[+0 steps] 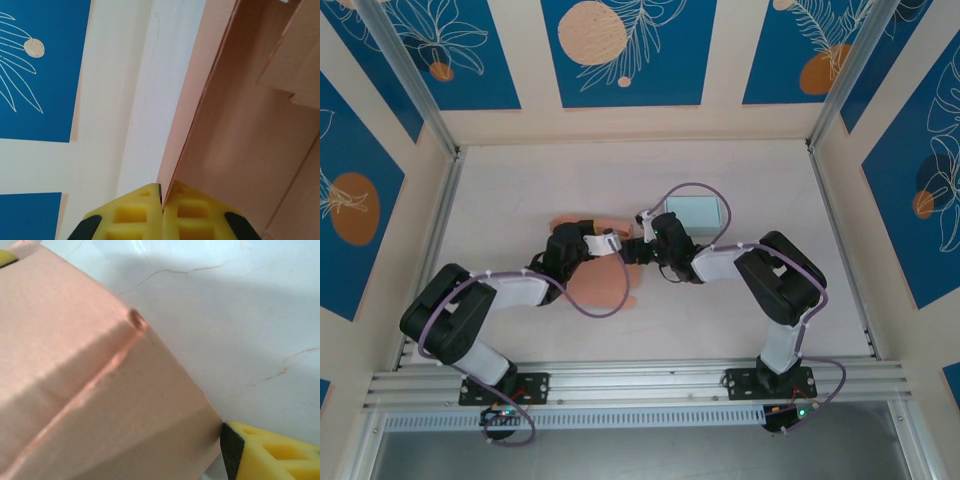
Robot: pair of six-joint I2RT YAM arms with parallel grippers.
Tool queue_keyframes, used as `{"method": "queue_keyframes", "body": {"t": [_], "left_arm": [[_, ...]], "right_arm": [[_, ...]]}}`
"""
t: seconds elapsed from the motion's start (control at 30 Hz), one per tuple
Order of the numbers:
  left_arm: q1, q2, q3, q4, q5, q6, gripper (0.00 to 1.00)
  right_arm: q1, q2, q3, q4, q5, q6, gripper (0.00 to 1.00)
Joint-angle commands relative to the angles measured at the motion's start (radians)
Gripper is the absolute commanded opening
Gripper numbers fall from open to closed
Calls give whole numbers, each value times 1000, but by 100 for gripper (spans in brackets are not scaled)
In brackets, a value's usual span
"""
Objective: Fold the paper box
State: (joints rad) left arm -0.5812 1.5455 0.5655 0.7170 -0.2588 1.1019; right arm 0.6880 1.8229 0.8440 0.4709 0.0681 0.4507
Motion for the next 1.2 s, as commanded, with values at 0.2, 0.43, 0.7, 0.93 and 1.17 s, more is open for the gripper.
{"method": "queue_keyframes", "body": {"t": [0.2, 0.43, 0.7, 0.93, 1.17], "left_arm": [[-28, -32, -12, -89, 27, 6, 0], [-29, -59, -13, -103, 19, -29, 19], [-25, -283, 26, -237, 81, -247, 90], [-2, -535, 62, -383, 71, -609, 100], [139, -574, 203, -742, 31, -1233, 100]], "right_arm": [[59, 47, 12, 108, 218, -96, 53], [66, 59, 14, 116, 258, -106, 34], [86, 38, 4, 117, 344, -172, 24], [100, -7, -32, 150, 398, -206, 16], [99, -31, -61, 184, 387, -209, 16]]}}
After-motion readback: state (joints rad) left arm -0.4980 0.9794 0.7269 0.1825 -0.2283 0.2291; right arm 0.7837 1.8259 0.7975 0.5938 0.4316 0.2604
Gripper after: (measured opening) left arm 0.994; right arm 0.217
